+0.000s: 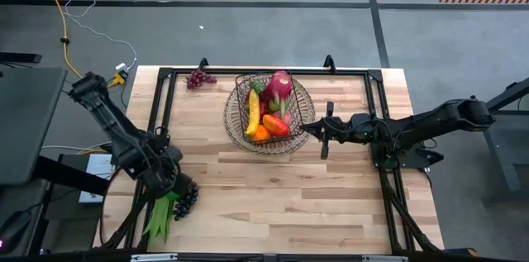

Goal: Build produce basket
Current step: Put the green lime into the black wire basket

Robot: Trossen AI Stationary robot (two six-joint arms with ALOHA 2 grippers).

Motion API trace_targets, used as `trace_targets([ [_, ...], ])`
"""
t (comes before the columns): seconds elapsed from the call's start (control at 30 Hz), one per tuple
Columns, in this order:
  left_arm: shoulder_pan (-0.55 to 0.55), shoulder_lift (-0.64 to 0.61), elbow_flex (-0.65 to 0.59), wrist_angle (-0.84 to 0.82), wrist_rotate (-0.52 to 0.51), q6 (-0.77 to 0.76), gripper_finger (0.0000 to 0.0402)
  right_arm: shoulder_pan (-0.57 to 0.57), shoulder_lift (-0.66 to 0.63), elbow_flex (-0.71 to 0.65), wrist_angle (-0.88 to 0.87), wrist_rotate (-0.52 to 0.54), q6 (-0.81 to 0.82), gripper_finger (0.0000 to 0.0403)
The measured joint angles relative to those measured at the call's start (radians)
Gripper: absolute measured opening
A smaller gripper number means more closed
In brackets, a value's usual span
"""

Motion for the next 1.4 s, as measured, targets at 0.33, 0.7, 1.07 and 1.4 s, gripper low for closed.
trace_targets([
  [0.33,-0.053,0.078,0.0,-0.008,0.021,-0.074,0.0365,0.0,0.0,0.0,-0.008,0.0,0.0,0.0],
  [0.7,-0.055,0.144,0.0,-0.003,0.053,-0.047,0.0365,0.0,0.0,0.0,-0.011,0.0,0.0,0.0],
  [1.07,-0.054,0.159,0.0,-0.003,0.077,-0.037,0.0364,0.0,0.0,0.0,-0.011,0.0,0.0,0.0],
  [1.4,-0.054,0.158,0.0,0.002,0.088,-0.021,0.0303,0.0,0.0,0.0,-0.011,0.0,0.0,0.0],
])
